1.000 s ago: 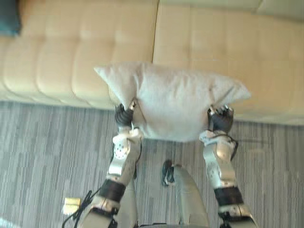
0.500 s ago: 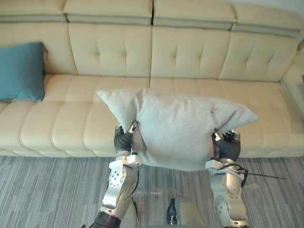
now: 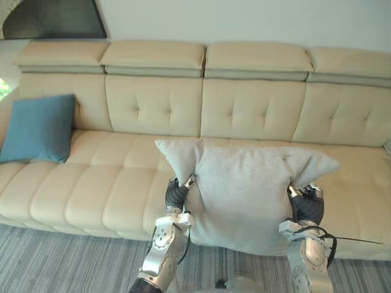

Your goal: Pick up cushions and gather them together orderly.

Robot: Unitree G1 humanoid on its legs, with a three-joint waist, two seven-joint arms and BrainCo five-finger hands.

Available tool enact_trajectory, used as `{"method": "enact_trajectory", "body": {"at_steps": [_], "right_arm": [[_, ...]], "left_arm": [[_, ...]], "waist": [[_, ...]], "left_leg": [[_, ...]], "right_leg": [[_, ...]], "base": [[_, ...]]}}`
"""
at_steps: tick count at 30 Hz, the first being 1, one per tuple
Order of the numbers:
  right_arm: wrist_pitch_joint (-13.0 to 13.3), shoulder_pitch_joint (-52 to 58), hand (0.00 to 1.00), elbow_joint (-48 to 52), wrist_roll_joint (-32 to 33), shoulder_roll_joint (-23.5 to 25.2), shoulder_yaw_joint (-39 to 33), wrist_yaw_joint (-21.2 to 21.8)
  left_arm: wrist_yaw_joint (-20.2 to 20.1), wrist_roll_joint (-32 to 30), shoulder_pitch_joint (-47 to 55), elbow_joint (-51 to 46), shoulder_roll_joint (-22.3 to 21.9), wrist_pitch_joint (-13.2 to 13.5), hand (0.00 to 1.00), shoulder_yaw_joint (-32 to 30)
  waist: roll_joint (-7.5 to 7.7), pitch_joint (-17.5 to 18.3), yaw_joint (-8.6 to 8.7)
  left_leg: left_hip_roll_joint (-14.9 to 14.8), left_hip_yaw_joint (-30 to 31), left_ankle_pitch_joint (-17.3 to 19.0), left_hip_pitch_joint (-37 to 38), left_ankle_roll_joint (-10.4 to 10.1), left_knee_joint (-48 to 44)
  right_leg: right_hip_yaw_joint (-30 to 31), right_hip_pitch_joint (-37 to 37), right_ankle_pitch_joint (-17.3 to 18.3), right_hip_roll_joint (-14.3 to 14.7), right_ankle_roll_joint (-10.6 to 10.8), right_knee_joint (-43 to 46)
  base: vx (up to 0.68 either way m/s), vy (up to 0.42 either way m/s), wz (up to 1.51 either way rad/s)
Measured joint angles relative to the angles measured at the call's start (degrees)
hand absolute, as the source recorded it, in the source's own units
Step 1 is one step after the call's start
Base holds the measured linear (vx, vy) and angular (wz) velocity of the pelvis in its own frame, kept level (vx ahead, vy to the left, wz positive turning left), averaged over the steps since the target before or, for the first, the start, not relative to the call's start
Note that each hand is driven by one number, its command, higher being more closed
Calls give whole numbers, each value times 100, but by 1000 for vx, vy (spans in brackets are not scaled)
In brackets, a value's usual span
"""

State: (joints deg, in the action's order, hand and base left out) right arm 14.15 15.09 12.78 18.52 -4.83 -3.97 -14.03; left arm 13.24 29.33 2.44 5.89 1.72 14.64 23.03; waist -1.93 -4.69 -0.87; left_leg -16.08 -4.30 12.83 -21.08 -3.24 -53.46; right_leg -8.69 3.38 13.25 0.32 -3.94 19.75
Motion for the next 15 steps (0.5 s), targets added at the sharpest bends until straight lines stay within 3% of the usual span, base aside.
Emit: {"method": "enact_trajectory", "body": {"at_steps": [3,4,5,6,8,15], "right_arm": [[45,-32,100,20,-3,-5,-126,-13],[50,-42,100,14,-6,-10,-208,-13],[41,-55,100,-30,-6,42,-260,-15],[24,-33,100,-40,-6,157,-287,-26],[-6,-71,100,-96,-14,266,-326,-23],[-24,-306,100,-551,-31,258,-325,-2]], "left_arm": [[-3,-2,-25,0,-97,-9,100,85],[-4,-2,-49,-1,-97,-2,100,136],[-10,-4,-83,0,-31,0,100,166],[-10,-3,-118,2,-9,-6,100,187],[-10,-2,-120,8,19,-3,100,197],[-11,-6,-178,23,167,-3,100,213]], "waist": [[-39,121,-1],[-112,174,-10],[-61,218,14],[96,225,71],[281,228,14],[405,283,11]], "left_leg": [[55,-253,-127,251,11,1818],[102,-287,-587,371,-10,2454],[182,-280,-480,489,-181,2577],[365,-290,-472,576,-195,2752],[533,-464,-473,736,-195,3001],[795,-817,-417,832,-96,3240]], "right_leg": [[8,-156,6,-62,24,-83],[69,-146,54,-31,111,-18],[153,-150,157,-102,282,50],[207,-100,214,-280,377,138],[472,-46,206,-430,400,187],[980,-144,1,-662,771,-431]], "base": [[207,148,-7],[141,168,-3],[172,194,18],[133,171,19],[101,191,-1],[-4,132,-22]]}}
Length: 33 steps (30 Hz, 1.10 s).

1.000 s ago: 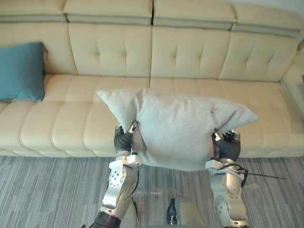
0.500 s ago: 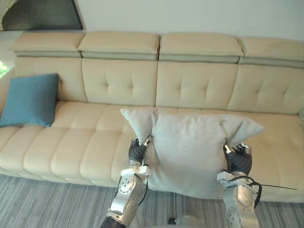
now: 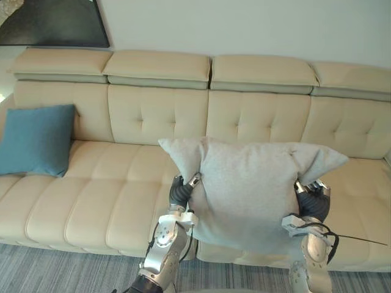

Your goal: Pick up cushions and gather them together orderly.

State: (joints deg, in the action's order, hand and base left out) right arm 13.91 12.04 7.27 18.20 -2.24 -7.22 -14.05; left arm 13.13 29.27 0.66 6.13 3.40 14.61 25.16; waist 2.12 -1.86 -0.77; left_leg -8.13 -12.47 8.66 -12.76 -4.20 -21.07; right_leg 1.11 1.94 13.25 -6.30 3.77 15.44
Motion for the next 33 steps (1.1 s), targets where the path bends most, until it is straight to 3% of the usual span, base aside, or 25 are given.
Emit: {"method": "enact_trajectory", "body": {"at_steps": [5,9,18,23,29,33], "right_arm": [[-8,-367,100,-614,-2,-105,-12,4],[-103,-1139,100,-865,-48,-314,-9,-84],[-97,-3509,100,-869,-709,-882,99,-855],[-163,-5779,100,-2239,-710,-1372,97,-1202],[-256,-8079,100,-3818,-900,-1597,170,-1581],[-355,-8949,100,-4642,-933,-1585,185,-1824]], "left_arm": [[1,-7,-109,70,302,-35,100,169],[80,-151,-666,91,453,-39,100,154],[957,-600,-2872,121,439,129,100,-347],[1425,-669,-4949,1386,722,257,100,-671],[1589,-670,-6980,2975,1143,248,100,-1222],[1740,-671,-7700,3619,1152,232,100,-1534]], "waist": [[30,19,51],[18,8,44],[-65,-223,-64],[-231,-624,-137],[-418,-1281,-146],[-436,-1496,-157]], "left_leg": [[56,-80,-175,-44,57,282],[83,-105,-574,-423,99,651],[10,-67,-1172,-1357,160,1020],[86,-38,-1756,-1730,232,1609],[175,40,-2396,-2163,231,2300],[153,135,-2535,-2547,127,2376]], "right_leg": [[120,52,-240,20,7,-390],[141,543,-490,52,-6,-549],[114,1767,-723,174,-18,-243],[107,2537,-799,169,54,78],[62,3445,-804,167,58,484],[-16,3886,-803,164,57,595]], "base": [[-33,32,-9],[-54,-1,-2],[-98,-11,1],[-132,-6,5],[-80,-18,6],[-21,-33,7]]}}
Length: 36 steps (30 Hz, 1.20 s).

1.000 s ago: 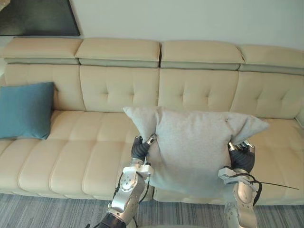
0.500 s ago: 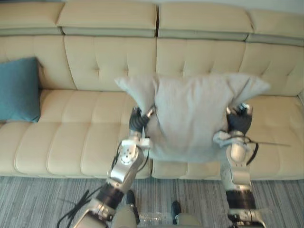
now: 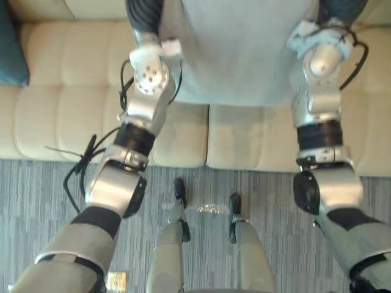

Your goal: Pick up cushions and gather them together orderly.

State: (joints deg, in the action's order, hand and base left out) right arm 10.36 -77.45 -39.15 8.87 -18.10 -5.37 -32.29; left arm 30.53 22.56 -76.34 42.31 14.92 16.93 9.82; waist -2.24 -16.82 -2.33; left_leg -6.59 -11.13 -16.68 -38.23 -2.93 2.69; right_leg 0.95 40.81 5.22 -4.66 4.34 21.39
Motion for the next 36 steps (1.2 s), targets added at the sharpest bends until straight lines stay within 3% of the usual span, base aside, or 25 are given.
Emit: {"method": "enact_trajectory", "body": {"at_steps": [1,5,6,12,21,25,29,31,32,36], "right_arm": [[-17,-216,0,-199,-8,-14,4,-62],[-163,-742,0,-478,-238,-172,64,-434],[-187,-781,0,-478,-266,-266,119,-480],[-257,-778,0,-474,-21,-329,110,-561],[-2,-44,0,-436,779,-777,-258,-103],[6,954,0,-424,1265,-1180,-707,344],[29,2274,0,310,1491,-1355,-1078,743],[101,3380,0,1041,1477,-1339,-1186,993],[122,3755,0,1282,1469,-1313,-1214,1070],[200,5808,0,2001,1235,-414,-1400,1473]], "left_arm": [[87,-2,-190,158,11,-11,0,-26],[321,-5,-651,340,-3,-65,0,-254],[322,-8,-705,342,-13,-74,0,-326],[240,-6,-725,430,-94,-106,0,-432],[-413,6,-169,270,121,-93,0,-686],[-836,202,872,235,717,-96,0,-1347],[-1200,441,2062,-283,799,-93,0,-1703],[-1393,452,3148,-820,746,-83,0,-1707],[-1458,450,3483,-997,685,-78,0,-1705],[-1753,215,5403,-1401,140,6,0,-1305]], "waist": [[-3,-39,-15],[-5,-204,-60],[-5,-209,-70],[-3,-356,-83],[-1,-354,-61],[7,-354,-5],[20,-349,36],[43,-333,72],[52,-328,72],[278,-114,77]], "left_leg": [[-2,67,-54,-100,-38,56],[-52,112,-157,-485,-128,82],[-54,133,-213,-606,-207,85],[-122,213,-216,-781,-211,88],[-112,215,-215,-597,-212,31],[-71,107,-245,-241,-199,277],[-79,71,-95,181,-169,313],[-76,62,2,563,-116,313],[-73,56,27,670,-102,313],[20,64,187,1271,-66,312]], "right_leg": [[-10,140,1,1,0,41],[-73,513,0,17,0,62],[-100,627,1,14,-1,84],[-250,819,36,49,-46,253],[-251,808,213,34,-106,770],[-188,691,388,43,-159,927],[-188,256,420,50,-159,862],[-207,-183,446,34,-150,736],[-214,-316,460,29,-142,689],[-229,-975,642,-71,-114,604]], "base": [[35,-46,6],[46,-39,3],[50,-35,8],[67,-48,6],[36,-55,7],[-25,-64,-8],[-19,-54,-2],[9,-53,1],[30,-52,3],[82,-43,10]]}}
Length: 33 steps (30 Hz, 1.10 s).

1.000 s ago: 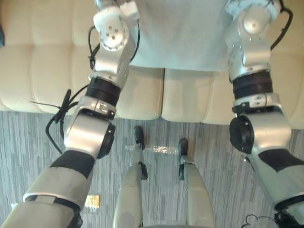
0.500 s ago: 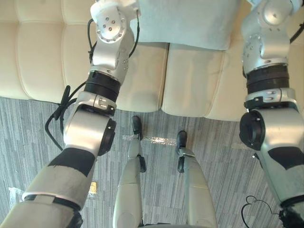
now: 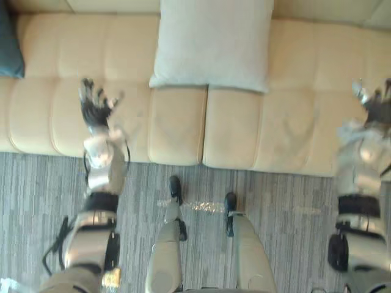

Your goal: Pick up cushions and gather them together orderly.

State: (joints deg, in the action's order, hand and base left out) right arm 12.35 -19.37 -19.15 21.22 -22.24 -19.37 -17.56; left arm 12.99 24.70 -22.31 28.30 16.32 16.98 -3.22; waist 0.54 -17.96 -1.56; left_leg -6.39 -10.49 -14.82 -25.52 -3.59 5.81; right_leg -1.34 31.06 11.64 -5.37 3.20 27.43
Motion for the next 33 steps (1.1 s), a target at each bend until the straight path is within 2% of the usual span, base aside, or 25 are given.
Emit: {"method": "enact_trajectory", "body": {"at_steps": [2,4,5,9,11,15,18,26,28,30,31,32,33], "right_arm": [[-29,1047,0,-15,-391,804,8,254],[-105,1628,0,-254,-681,1302,42,452],[-150,1878,0,-490,-789,1535,47,548],[-235,2550,0,-1520,-1004,2106,48,766],[-321,2718,0,-2107,-1004,2306,42,878],[-417,2950,0,-2685,-998,2432,37,1045],[-466,2978,0,-2851,-995,2458,25,1094],[-510,2592,0,-3009,-1005,2439,236,1075],[-515,2426,0,-3136,-1007,2458,411,1044],[-520,2326,0,-3139,-1006,2467,493,1021],[-529,2258,0,-3131,-1005,2480,525,1014],[-529,2280,0,-3129,-1005,2480,558,1013],[-529,2292,0,-3130,-1005,2472,559,1010]], "left_arm": [[-333,-232,1058,100,-437,-96,0,269],[-595,-510,1614,464,-730,-231,0,405],[-705,-674,1887,752,-898,-307,0,416],[-883,-1252,2436,1690,-1249,-447,0,302],[-879,-1579,2558,2136,-1395,-537,0,5],[-877,-1924,2678,2578,-1528,-649,0,-440],[-877,-2019,2769,2689,-1545,-667,0,-709],[-805,-2079,2724,2774,-1550,-674,0,-746],[-716,-2075,2583,2814,-1537,-676,0,-689],[-658,-2069,2398,2758,-1587,-692,0,-692],[-640,-2064,2398,2659,-1612,-702,0,-713],[-625,-2061,2363,2603,-1580,-736,0,-701],[-600,-2058,2348,2570,-1568,-748,0,-704]], "waist": [[109,291,1],[138,417,-21],[123,617,-31],[98,1097,-42],[70,1292,-44],[21,1456,-45],[58,1486,-45],[123,1509,-93],[177,1443,-103],[152,1390,-160],[105,1330,-211],[209,1327,-159],[251,1344,-161]], "left_leg": [[32,13,101,302,-1,1],[61,-3,207,656,6,-1],[72,-8,246,770,-27,0],[86,-31,434,1285,-75,1],[78,-66,514,1493,-89,2],[78,-138,631,1814,-109,3],[88,-178,704,2068,-135,5],[89,-497,779,2265,-120,5],[12,-543,889,2144,-84,-179],[-220,-547,1074,1857,-6,-618],[-330,-564,1114,1729,47,-812],[-281,-491,1121,1636,57,-1050],[-264,-446,1134,1572,76,-1151]], "right_leg": [[-35,-401,67,-43,9,-177],[-62,-814,91,-70,16,-336],[-93,-996,98,-89,25,-471],[-135,-1681,98,-102,38,-885],[-133,-1942,69,-96,50,-1102],[-103,-2381,-17,-94,86,-1433],[-74,-2730,-91,-84,102,-1674],[279,-2885,-347,-46,179,-1959],[223,-2690,-421,-1,265,-1649],[42,-2411,-659,104,334,-1352],[-85,-2174,-341,30,173,-440],[-115,-2028,-35,-144,254,777],[-105,-2035,58,-231,343,1236]], "base": [[123,-28,11],[128,-16,3],[107,-16,-1],[95,-12,-2],[51,-14,-8],[63,-10,-8],[73,0,-7],[30,17,-23],[-51,-4,-19],[-95,-24,-13],[-76,-45,3],[-62,-51,17],[-79,-71,40]]}}
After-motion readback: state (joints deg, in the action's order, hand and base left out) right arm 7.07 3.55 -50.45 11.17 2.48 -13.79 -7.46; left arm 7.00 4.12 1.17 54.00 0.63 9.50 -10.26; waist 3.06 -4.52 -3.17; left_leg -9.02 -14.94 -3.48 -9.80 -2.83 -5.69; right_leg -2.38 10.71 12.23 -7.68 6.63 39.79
